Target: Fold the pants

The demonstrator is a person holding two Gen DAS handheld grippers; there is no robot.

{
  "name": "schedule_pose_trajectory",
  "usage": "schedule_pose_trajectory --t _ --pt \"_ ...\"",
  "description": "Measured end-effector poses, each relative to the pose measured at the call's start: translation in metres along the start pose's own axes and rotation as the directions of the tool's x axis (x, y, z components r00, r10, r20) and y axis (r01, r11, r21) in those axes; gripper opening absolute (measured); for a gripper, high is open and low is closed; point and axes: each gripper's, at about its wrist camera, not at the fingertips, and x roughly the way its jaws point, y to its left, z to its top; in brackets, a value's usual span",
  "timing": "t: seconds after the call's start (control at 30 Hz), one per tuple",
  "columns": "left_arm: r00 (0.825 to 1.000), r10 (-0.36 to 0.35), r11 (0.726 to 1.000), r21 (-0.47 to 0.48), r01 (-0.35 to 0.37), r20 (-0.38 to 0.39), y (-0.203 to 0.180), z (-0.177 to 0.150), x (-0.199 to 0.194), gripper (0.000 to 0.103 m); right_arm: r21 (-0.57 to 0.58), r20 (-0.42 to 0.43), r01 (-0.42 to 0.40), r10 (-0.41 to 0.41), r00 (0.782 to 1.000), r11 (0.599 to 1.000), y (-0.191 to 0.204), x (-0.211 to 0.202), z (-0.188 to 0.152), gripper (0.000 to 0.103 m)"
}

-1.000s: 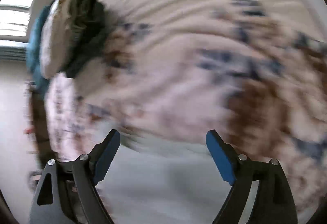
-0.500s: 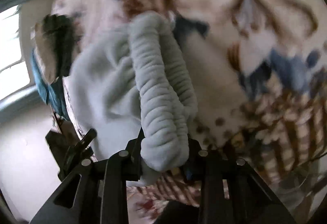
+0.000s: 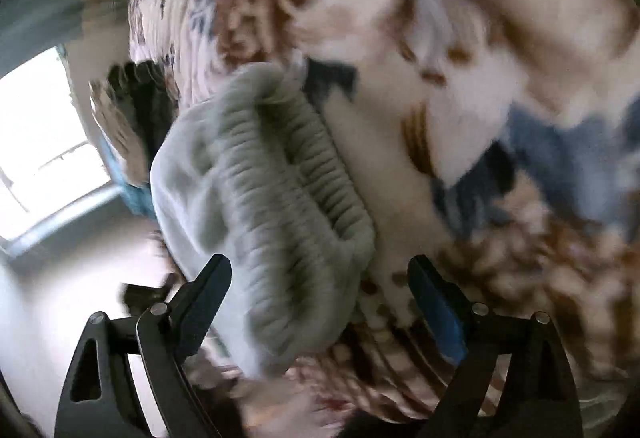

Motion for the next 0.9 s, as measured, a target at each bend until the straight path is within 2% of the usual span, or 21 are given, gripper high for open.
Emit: schedule_pose_trajectory --t 0.03,0.1,0.17,0.2,0.23,0.27,0.3,0.37,0.47,0.5,0.57,0.6,0.67,0.73,0.8,0.83,0.9 --pt "0.999 -0.032 0.999 -0.024 0.031 -0.017 0.007 0.004 0.009 0.100 0.002 -0.029 -0.052 0.052 0.998 0.999 -0.006 0.012 0.003 0.092" --pt "0.996 -0.080 0.995 -0.057 0.078 -0.045 0.013 0.009 0.029 0.100 -0.036 -0.046 -0.072 0.070 0.996 0.997 -0.005 0.036 0.003 0.099" --pt "0.984 -0.164 0.983 -0.097 0.157 -0.067 0.018 0.013 0.043 0.100 -0.093 -0.073 -0.098 0.092 0.993 0.991 0.006 0.053 0.003 0.100" --pt "0.979 -0.193 0.977 -0.102 0.185 -0.068 0.019 0.015 0.045 0.100 -0.115 -0.088 -0.120 0.110 0.990 0.986 0.012 0.057 0.003 0.100" --pt "0.975 -0.211 0.974 -0.103 0.203 -0.072 0.020 0.015 0.042 0.100 -0.139 -0.121 -0.180 0.164 0.979 0.974 0.021 0.060 0.003 0.100" --pt "0.971 -0.227 0.970 -0.107 0.218 -0.079 0.019 0.016 0.039 0.100 -0.165 -0.135 -0.193 0.172 0.976 0.967 0.030 0.061 0.002 0.101" --pt "0.967 -0.243 0.967 -0.096 0.235 -0.082 0.017 0.017 0.036 0.100 -0.196 -0.147 -0.185 0.157 0.977 0.963 0.038 0.061 0.001 0.102" --pt "0.970 -0.226 0.974 -0.040 0.223 -0.092 0.010 0.018 0.035 0.100 -0.270 -0.181 -0.128 0.080 0.980 0.954 0.051 0.067 0.000 0.102" --pt "0.968 -0.222 0.975 -0.009 0.223 -0.117 0.013 0.021 0.053 0.103 -0.297 -0.202 -0.030 -0.032 0.979 0.954 0.047 0.084 0.007 0.102" --pt "0.963 -0.238 0.971 -0.019 0.237 -0.127 0.014 0.022 0.060 0.103 -0.298 -0.204 -0.024 -0.039 0.978 0.954 0.046 0.087 0.009 0.103" --pt "0.940 -0.309 0.951 -0.064 0.303 -0.142 0.026 0.022 0.068 0.103 -0.281 -0.214 -0.056 -0.006 0.977 0.958 0.049 0.086 0.012 0.103" --pt "0.933 -0.330 0.943 -0.083 0.321 -0.143 0.027 0.024 0.069 0.103 -0.270 -0.224 -0.095 0.034 0.974 0.958 0.052 0.084 0.012 0.103" --pt "0.905 -0.406 0.913 -0.097 0.396 -0.126 0.024 0.026 0.060 0.103 -0.311 -0.247 -0.169 0.092 0.965 0.935 0.061 0.074 0.007 0.103" --pt "0.884 -0.451 0.892 -0.091 0.442 -0.122 0.024 0.025 0.056 0.103 -0.355 -0.245 -0.168 0.082 0.966 0.920 0.064 0.070 0.003 0.103" --pt "0.868 -0.484 0.874 -0.114 0.473 -0.109 0.029 0.024 0.057 0.103 -0.351 -0.238 -0.162 0.079 0.968 0.922 0.060 0.072 0.004 0.103" --pt "0.866 -0.487 0.872 -0.116 0.475 -0.113 0.033 0.023 0.058 0.103 -0.348 -0.228 -0.137 0.057 0.972 0.927 0.058 0.075 0.007 0.103" --pt "0.882 -0.451 0.892 -0.080 0.444 -0.138 0.029 0.022 0.061 0.103 -0.349 -0.219 -0.087 0.009 0.976 0.933 0.057 0.082 0.008 0.103"
